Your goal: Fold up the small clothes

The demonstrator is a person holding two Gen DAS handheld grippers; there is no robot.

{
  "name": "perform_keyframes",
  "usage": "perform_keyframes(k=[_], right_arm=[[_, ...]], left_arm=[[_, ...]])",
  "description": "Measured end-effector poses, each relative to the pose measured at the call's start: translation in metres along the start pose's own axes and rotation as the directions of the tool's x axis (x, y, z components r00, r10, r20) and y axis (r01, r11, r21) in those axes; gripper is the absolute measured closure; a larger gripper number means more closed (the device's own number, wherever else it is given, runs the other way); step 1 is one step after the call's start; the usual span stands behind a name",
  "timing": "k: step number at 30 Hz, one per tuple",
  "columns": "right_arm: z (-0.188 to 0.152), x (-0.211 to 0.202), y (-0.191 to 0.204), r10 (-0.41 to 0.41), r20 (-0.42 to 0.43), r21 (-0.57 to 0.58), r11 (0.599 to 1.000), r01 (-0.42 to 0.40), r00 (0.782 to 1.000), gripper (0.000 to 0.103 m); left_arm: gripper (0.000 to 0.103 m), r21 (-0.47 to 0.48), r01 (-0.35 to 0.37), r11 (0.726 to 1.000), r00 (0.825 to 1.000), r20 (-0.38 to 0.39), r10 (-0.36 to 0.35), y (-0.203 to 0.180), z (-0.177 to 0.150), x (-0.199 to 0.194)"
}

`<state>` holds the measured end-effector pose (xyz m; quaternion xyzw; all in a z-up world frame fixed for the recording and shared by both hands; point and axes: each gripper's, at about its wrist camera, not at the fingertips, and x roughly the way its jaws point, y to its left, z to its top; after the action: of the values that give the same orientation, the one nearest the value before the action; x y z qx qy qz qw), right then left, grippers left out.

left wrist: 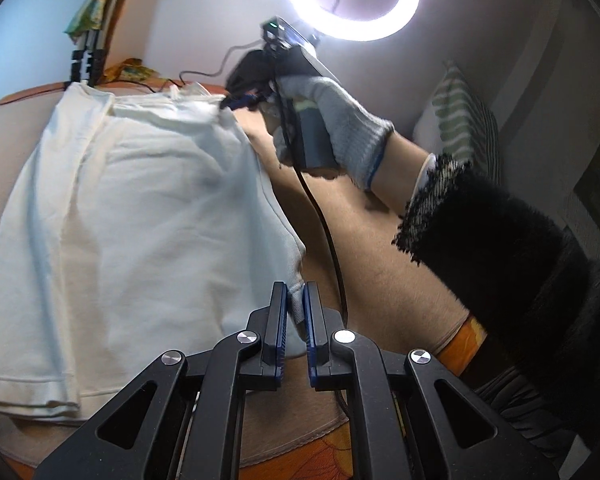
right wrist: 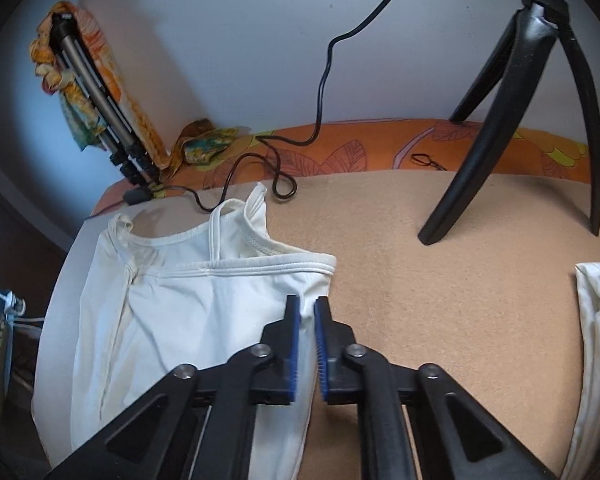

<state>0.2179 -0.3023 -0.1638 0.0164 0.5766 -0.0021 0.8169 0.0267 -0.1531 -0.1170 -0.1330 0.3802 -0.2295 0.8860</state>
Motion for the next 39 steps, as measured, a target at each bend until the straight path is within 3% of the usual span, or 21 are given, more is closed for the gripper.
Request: perform_keyframes(k=[6, 14, 23, 34, 36, 38, 39], right_arm=[[0.011, -0.025, 0.023, 0.017, 0.060, -0.015, 1.000, -0.016, 0.998, 0.102], [0.022, -0.026, 0.086, -0.003, 0.047, -0.122, 0.992, 0.008, 0.999, 0.103], [0.012, 0.008, 0.149, -0.072, 0.007, -0.270, 0.960, 0.071, 0.997, 0.103], [-0.005, 0.053, 0.173, -0.140, -0.042, -0.353, 0.928, 0.117, 0.989, 0.102], [-0.007, 0.054, 0.173, -0.125, -0.061, -0.358, 0.929, 0.096, 0.990, 0.098], [-0.007, 0.045, 0.171, -0.115, -0.055, -0.342, 0.935, 0.089, 0.992, 0.071], [-0.008, 0.034, 0.169, -0.103, -0.042, -0.333, 0.939, 0.084, 0.994, 0.067]], left_arm=[[0.096, -0.059, -0.005, 0.998, 0.999, 0.048, 0.007, 0.017, -0.005, -0.021], [0.097, -0.134, -0.023, 0.991, 0.997, 0.073, 0.033, 0.037, -0.017, -0.038], [0.097, -0.231, -0.048, 0.972, 0.994, 0.087, 0.070, 0.061, -0.036, -0.050], [0.097, -0.276, -0.046, 0.960, 0.996, 0.058, 0.064, 0.072, -0.044, -0.044], [0.096, -0.297, -0.050, 0.954, 0.997, 0.034, 0.063, 0.075, -0.043, -0.044], [0.092, -0.300, -0.073, 0.951, 0.997, -0.027, 0.068, 0.073, -0.040, -0.046], [0.092, -0.296, -0.071, 0.953, 0.997, -0.040, 0.062, 0.073, -0.039, -0.048]])
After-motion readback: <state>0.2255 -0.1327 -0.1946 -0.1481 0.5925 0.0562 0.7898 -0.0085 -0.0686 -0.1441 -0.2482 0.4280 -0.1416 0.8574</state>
